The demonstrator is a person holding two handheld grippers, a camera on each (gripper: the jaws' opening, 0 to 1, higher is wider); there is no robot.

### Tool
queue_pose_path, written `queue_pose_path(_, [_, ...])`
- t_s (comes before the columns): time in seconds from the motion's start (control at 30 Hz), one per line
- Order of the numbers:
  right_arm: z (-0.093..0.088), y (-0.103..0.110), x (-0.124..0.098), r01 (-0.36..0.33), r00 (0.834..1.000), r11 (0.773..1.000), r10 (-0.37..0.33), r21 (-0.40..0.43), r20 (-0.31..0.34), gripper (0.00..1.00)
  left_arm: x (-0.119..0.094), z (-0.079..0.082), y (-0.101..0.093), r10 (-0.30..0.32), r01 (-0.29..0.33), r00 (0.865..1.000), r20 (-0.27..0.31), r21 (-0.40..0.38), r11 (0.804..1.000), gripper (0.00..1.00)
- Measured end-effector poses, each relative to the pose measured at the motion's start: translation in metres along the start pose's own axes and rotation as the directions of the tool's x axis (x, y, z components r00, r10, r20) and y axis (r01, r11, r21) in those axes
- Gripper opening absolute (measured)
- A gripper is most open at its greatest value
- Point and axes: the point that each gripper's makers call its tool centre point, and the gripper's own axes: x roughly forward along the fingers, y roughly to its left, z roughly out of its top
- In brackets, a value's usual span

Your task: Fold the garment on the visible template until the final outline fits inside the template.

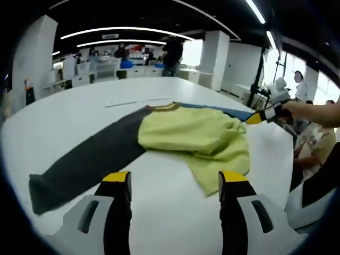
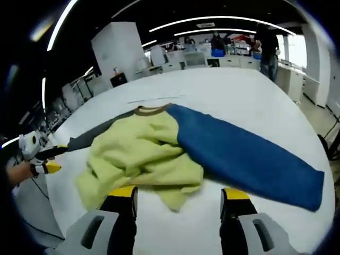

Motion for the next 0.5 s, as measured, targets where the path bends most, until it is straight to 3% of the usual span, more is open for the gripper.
queue_pose_path(0.17, [-0.003,0.002,0.007,0.035,0.999,0.998,-0.035,-0.046,0.001,0.47,0.016,-0.007,-0.016,-0.004,0.004,1.000,-0.025,0.028,1.000,0.56])
queue_pose_path(0.5, [-0.011,0.003,0.016,0.098,0.995,0.995,-0.098,-0.020,-0.006,0.28,0.036,-0.029,-0.035,0.009,-0.005,0.995,-0.095,0.036,0.999,0.39])
